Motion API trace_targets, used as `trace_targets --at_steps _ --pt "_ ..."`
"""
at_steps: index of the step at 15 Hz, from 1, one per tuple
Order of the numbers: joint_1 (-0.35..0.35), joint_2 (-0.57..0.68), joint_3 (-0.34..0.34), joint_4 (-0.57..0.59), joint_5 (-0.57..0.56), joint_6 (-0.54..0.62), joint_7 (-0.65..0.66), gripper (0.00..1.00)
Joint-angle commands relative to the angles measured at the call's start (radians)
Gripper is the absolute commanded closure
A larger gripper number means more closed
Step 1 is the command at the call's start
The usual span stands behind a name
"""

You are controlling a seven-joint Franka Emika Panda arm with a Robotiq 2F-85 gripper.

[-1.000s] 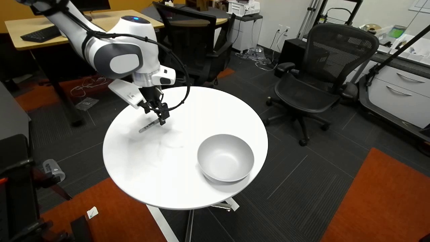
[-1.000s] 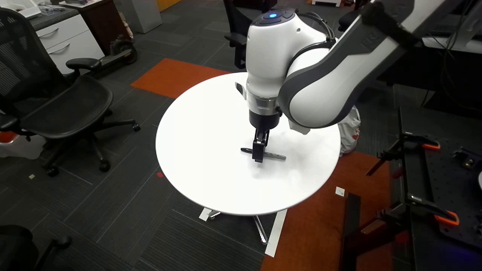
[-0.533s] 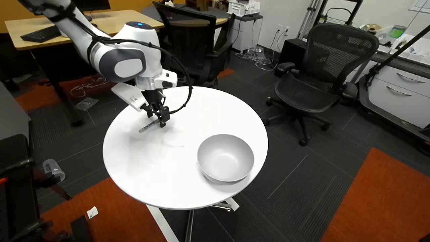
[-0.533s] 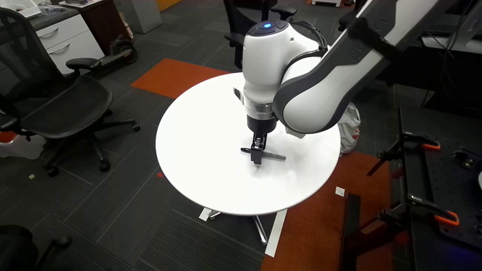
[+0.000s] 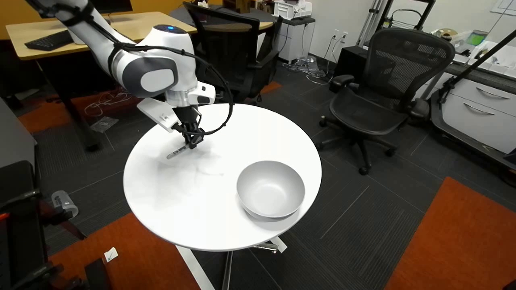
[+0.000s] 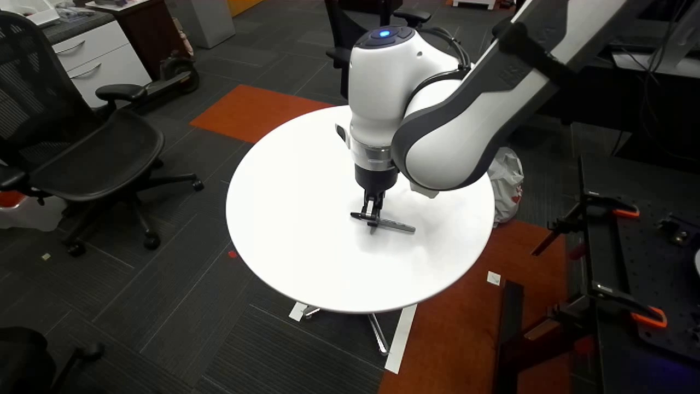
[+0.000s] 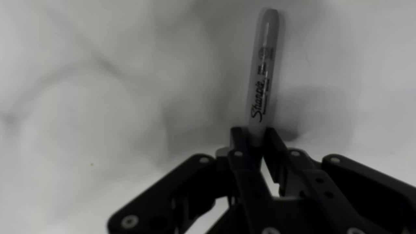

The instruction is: Pick the marker and put it in the bowl

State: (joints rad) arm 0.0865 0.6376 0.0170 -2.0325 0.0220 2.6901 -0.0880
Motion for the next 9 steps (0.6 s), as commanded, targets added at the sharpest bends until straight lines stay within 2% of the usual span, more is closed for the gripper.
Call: trace_targets --at_steps 1,3,5,9 --pt "-0.001 -0.008 0.002 0.008 -0.017 -0.025 0.043 1.00" --pt "0.000 -0.056 -0.006 -0.012 -0.022 -0.040 0.049 0.96" --pt "0.027 -0.127 -0.049 -0.036 -0.062 -0.068 0.081 0.96" --pt "0.038 -0.290 -0.126 -0.050 -0.168 -0.173 0.160 0.96"
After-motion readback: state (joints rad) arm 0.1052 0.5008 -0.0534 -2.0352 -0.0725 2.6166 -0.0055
